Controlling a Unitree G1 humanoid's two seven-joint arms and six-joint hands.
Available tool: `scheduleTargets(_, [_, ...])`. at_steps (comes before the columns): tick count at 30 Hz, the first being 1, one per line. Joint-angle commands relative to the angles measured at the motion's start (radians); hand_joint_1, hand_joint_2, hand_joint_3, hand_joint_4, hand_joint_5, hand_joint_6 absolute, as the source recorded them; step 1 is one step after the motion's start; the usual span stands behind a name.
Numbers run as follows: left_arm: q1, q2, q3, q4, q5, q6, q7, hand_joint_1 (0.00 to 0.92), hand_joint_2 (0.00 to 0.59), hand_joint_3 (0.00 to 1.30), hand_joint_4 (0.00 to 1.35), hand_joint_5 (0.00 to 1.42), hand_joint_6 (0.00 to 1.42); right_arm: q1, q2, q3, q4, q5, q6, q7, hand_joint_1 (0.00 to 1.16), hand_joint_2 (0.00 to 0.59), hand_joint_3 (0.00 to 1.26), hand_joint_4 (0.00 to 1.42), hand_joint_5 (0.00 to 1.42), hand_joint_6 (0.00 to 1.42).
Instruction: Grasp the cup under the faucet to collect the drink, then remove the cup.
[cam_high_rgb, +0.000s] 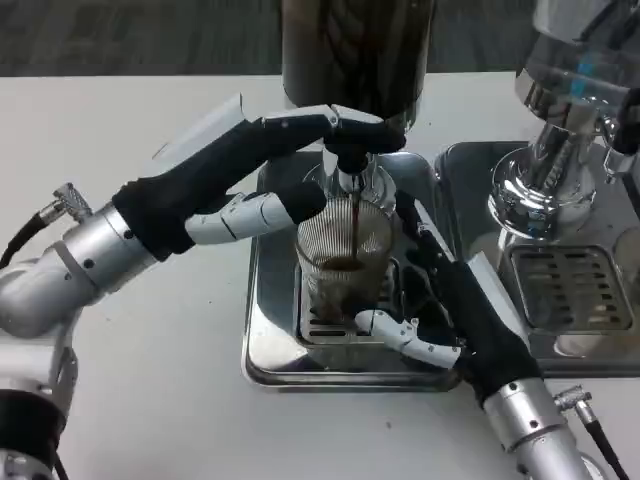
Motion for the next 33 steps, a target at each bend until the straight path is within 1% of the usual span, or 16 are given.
scheduleTargets(1, [0.033,0.032,-0.008,0.001,0.024,0.003,-0.006,0.000,0.144,0.35,0.30,0.29,0.22,-0.023,0.002,0.002,0.021,0.007,-0.005,0.003,0.70,0.205,0.00,0.00,0.00,0.05])
scheduleTargets(14, [0.041,0.039,-0.010,-0.006,0.028,0.002,0.002,0.000,0.149,0.36,0.31,0.29,0.22,-0.058,0.001,0.015,0.052,0.004,0.001,0.013,0.68,0.212,0.00,0.00,0.00,0.02])
scheduleTargets(24, [0.046,0.043,-0.012,-0.014,0.029,0.003,0.006,0.000,0.150,0.37,0.31,0.29,0.22,-0.079,0.003,0.028,0.075,-0.011,0.010,0.010,0.68,0.213,0.00,0.00,0.00,0.01])
scheduleTargets(33, [0.053,0.046,-0.012,-0.020,0.030,0.007,0.010,0.000,0.151,0.37,0.32,0.30,0.22,-0.083,0.004,0.039,0.074,-0.030,0.029,0.003,0.68,0.213,0.00,0.00,0.00,0.01])
